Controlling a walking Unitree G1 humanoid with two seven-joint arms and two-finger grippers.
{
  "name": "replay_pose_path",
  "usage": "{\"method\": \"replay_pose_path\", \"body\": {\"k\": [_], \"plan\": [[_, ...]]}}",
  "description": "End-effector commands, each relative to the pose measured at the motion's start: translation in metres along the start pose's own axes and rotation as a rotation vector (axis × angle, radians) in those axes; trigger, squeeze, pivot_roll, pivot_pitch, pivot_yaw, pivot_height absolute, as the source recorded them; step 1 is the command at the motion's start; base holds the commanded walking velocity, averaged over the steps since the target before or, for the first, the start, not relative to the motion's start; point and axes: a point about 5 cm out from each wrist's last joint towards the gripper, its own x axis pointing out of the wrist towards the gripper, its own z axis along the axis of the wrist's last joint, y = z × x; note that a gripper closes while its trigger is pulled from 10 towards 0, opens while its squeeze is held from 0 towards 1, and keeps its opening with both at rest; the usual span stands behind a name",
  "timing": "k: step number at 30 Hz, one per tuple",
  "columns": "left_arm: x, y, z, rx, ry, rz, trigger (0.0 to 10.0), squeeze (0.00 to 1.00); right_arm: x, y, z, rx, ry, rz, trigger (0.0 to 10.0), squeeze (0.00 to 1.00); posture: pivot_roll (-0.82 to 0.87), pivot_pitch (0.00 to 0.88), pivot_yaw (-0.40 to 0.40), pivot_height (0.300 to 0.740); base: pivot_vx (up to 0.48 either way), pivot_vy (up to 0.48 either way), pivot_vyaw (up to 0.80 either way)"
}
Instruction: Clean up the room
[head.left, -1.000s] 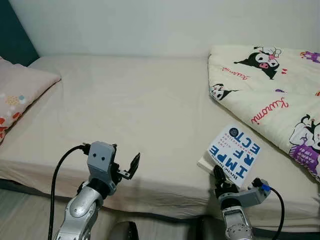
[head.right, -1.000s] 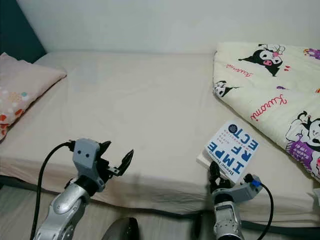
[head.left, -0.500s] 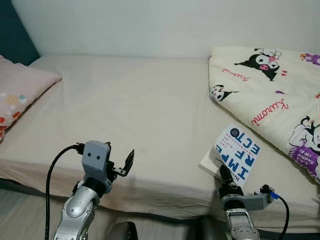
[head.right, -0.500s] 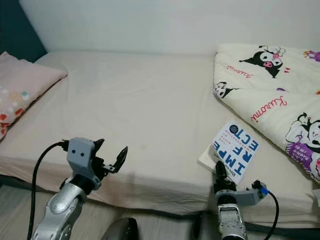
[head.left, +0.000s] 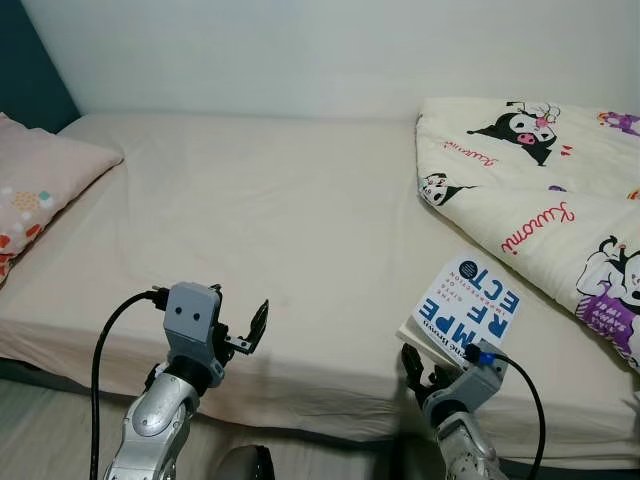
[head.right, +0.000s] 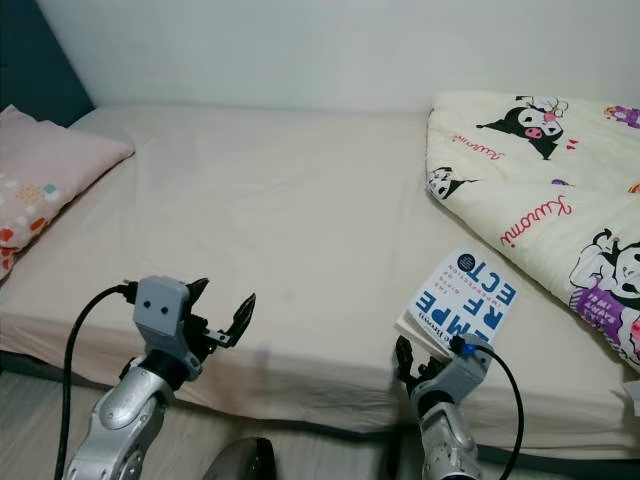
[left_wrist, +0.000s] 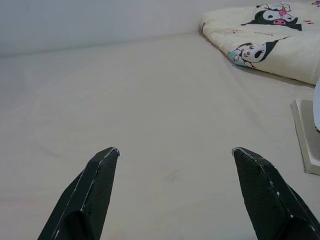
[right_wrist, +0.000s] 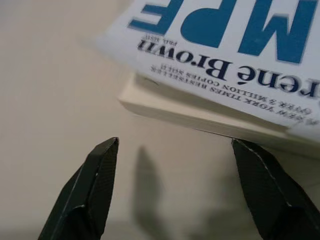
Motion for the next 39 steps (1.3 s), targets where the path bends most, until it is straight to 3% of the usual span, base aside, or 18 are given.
{"method": "replay_pose_path", "body": {"k": [1,3,8,10,12,15,16,17,20,22,26,27,28,30,33,39], "plan": [[-0.003,0.001,-0.006,0.007,0.024,0.006,10.0,0.0,-0.003,0.002,-0.001,-0.217,-0.001,0.004,10.0,0.0,0.05,0.112,0.013,0.596,0.0,0.0,0.0],[-0.004,0.0,-0.007,0.008,0.025,0.003,10.0,0.0,-0.005,0.011,0.0,-0.355,-0.027,0.084,10.0,0.0,0.04,0.109,0.013,0.596,0.0,0.0,0.0],[-0.004,0.001,-0.007,0.009,0.025,0.005,10.0,0.0,-0.009,0.023,0.005,-0.389,-0.108,0.166,10.0,0.0,0.04,0.106,0.01,0.596,0.0,0.0,0.0],[-0.003,0.003,-0.007,0.013,0.023,0.013,10.0,0.0,-0.013,0.04,0.014,-0.378,-0.192,0.273,10.0,0.0,0.04,0.103,0.01,0.596,0.0,0.0,0.0],[-0.002,0.005,-0.008,0.019,0.025,0.016,10.0,0.0,-0.014,0.058,0.011,-0.381,-0.172,0.41,10.0,0.0,0.03,0.097,0.014,0.596,0.0,0.0,0.0],[-0.002,0.006,-0.009,0.022,0.025,0.016,10.0,0.0,-0.015,0.064,0.011,-0.384,-0.171,0.438,10.0,0.0,0.03,0.093,0.013,0.596,0.0,0.0,0.0],[-0.001,0.008,-0.007,0.026,0.016,0.021,10.0,0.0,-0.008,0.055,0.032,-0.289,-0.279,0.269,10.0,0.0,0.04,0.084,0.005,0.596,0.0,0.0,0.0],[-0.001,0.008,-0.007,0.026,0.016,0.021,10.0,0.0,-0.008,0.055,0.032,-0.289,-0.279,0.269,10.0,0.0,0.04,0.084,0.005,0.596,0.0,0.0,0.0],[0.0,0.009,-0.005,0.027,0.007,0.028,10.0,0.0,-0.002,0.016,0.06,-0.052,-0.383,-0.072,10.0,0.0,0.04,0.082,0.007,0.596,0.0,0.0,0.0],[0.0,0.009,-0.005,0.027,0.006,0.028,10.0,0.0,-0.001,0.009,0.063,-0.012,-0.39,-0.119,10.0,0.0,0.04,0.082,0.007,0.596,0.0,0.0,0.0],[0.0,0.007,-0.004,0.03,0.001,0.01,10.0,0.0,0.005,-0.034,0.066,0.224,-0.321,-0.304,10.0,0.0,0.04,0.078,0.015,0.596,0.0,0.0,0.0],[0.0,0.007,-0.004,0.03,0.001,0.01,10.0,0.0,0.005,-0.034,0.066,0.224,-0.321,-0.304,10.0,0.0,0.04,0.078,0.015,0.596,0.0,0.0,0.0],[0.0,0.007,-0.004,0.035,-0.001,-0.001,10.0,0.0,0.006,-0.046,0.056,0.311,-0.248,-0.324,10.0,0.0,0.04,0.076,0.017,0.596,0.0,0.0,0.0],[0.0,0.007,-0.004,0.035,-0.001,-0.001,10.0,0.0,0.006,-0.046,0.056,0.311,-0.248,-0.324,10.0,0.0,0.04,0.076,0.017,0.596,0.0,0.0,0.0],[0.001,0.005,-0.003,0.042,-0.004,-0.014,10.0,0.0,0.007,-0.047,0.041,0.432,-0.171,-0.295,10.0,0.0,0.05,0.08,0.023,0.596,0.0,0.0,0.0],[0.001,0.004,-0.001,0.052,-0.004,-0.029,10.0,0.0,0.005,-0.045,0.022,0.528,-0.078,-0.259,10.0,0.0,0.07,0.096,0.026,0.596,0.0,0.0,0.0]]}}
